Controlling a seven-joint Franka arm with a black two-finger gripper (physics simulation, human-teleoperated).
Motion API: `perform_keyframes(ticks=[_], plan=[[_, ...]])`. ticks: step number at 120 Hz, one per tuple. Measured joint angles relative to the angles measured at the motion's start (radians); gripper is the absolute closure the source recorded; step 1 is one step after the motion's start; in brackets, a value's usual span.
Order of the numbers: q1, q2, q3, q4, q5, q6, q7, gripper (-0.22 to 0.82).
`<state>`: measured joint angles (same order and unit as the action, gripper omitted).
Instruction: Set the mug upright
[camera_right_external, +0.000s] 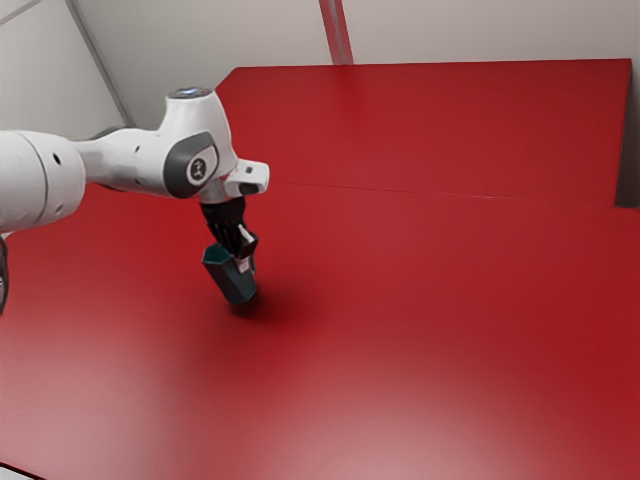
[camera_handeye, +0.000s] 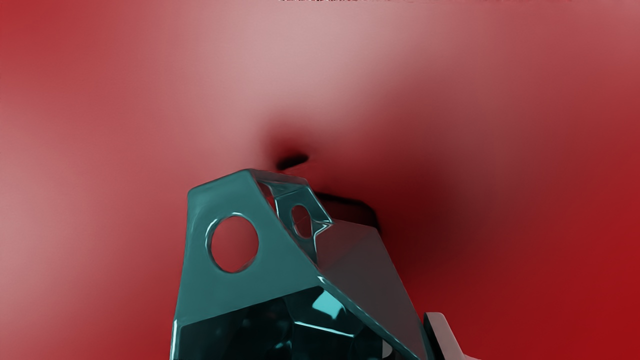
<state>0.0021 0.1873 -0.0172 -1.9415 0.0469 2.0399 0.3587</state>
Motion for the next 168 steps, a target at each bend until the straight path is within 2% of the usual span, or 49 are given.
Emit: perform_keyframes(ticks=[44,71,82,96,129,147,168], plan=[[-0.002,0.055,-0.001,-0.005,0.014,0.068,-0.143,0.77],[-0.002,0.034,-0.001,-0.004,0.004,0.069,-0.188,0.32],[-0.002,-0.002,-0.004,-0.001,-0.003,0.061,-0.201,0.21],[-0.001,-0.056,-0.007,0.051,-0.014,0.007,-0.216,0.12],[0.008,-0.069,-0.003,0.362,-0.027,-0.252,-0.232,0.03],[0.002,-0.087,-0.002,0.389,-0.038,-0.346,-0.234,0.02],[0.010,-0.091,-0.001,0.391,-0.042,-0.396,-0.237,0.01]])
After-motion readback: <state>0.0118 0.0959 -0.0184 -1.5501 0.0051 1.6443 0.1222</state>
